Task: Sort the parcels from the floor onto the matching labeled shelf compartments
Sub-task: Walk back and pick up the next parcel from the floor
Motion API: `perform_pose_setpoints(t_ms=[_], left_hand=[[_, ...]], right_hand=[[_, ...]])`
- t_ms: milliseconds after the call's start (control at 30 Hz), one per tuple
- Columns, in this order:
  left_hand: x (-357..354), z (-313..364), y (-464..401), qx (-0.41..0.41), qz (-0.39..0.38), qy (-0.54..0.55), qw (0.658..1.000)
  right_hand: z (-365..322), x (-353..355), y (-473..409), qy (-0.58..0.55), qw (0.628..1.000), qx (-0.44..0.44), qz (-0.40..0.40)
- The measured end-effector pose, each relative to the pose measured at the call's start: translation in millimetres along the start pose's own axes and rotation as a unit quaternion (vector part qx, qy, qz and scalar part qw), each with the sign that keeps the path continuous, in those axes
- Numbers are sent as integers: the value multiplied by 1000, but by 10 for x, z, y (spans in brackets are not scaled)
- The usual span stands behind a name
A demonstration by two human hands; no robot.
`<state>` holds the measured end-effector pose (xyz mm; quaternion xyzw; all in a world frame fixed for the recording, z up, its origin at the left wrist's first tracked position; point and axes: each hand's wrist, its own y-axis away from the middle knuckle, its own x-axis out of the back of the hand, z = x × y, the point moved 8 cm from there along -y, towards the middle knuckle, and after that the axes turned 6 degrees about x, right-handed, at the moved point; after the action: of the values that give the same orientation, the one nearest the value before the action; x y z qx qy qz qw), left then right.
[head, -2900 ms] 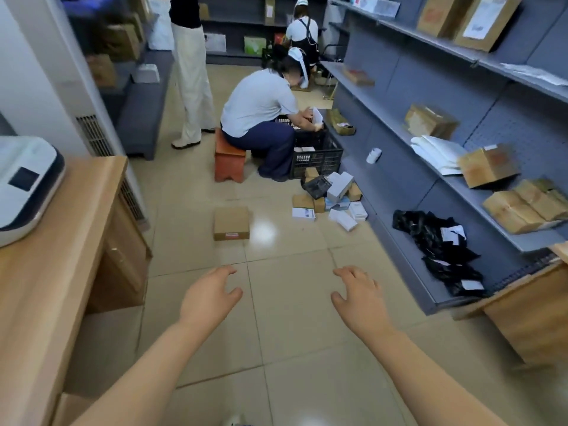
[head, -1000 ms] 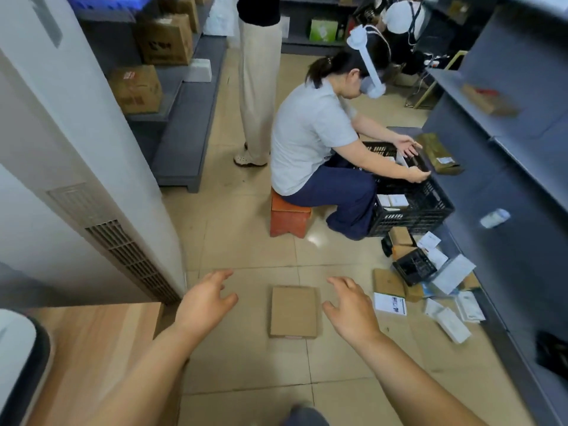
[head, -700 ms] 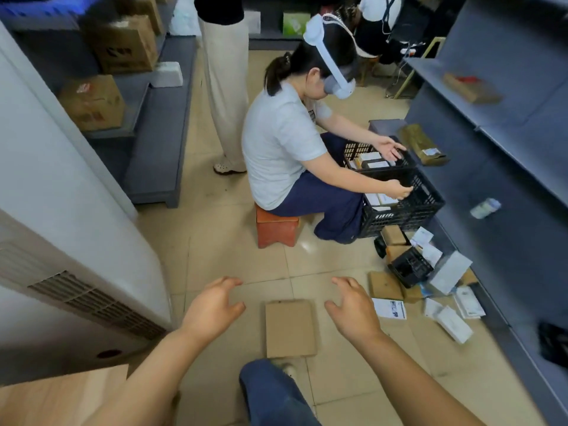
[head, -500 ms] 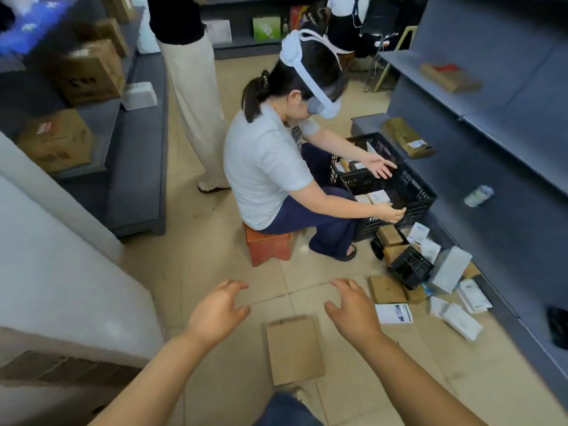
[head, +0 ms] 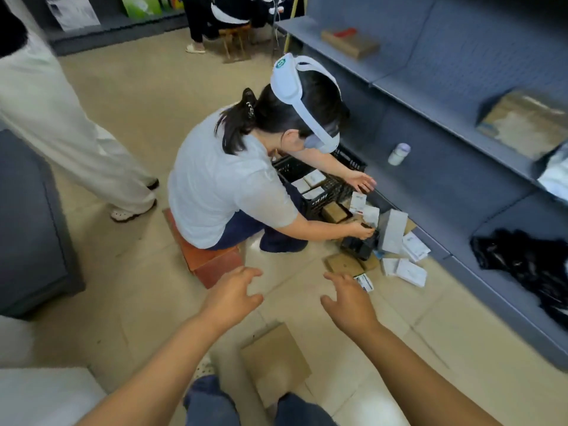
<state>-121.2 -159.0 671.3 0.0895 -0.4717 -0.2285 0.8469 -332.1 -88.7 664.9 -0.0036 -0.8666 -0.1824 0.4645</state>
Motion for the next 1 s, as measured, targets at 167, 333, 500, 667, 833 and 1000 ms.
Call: perform_pose_setpoints(t_ms=[167, 333, 500, 667, 833, 1000], left_hand=[[-91, 230, -520, -78, -77, -48, 993], [-73, 388, -934, -185, -163, -109, 963], [-74, 372, -1176, -261, -235, -174, 920], [-328, 440, -1091, -311, -284, -192, 886], [-881, 335, -809, -340, -335, -229, 848], [-1505, 93, -629, -361, -377, -249, 816]], right_hand=[[195, 23, -20, -31, 993, -101, 53], [143, -134, 76, -84, 967, -214, 112], [-84, -498, 344, -146, 925, -308, 171], [-130, -880, 776, -179, 876, -394, 211], [-5, -1414, 1336, -216, 823, -471, 234], [186, -2080, 1729, -242, 776, -528, 244]])
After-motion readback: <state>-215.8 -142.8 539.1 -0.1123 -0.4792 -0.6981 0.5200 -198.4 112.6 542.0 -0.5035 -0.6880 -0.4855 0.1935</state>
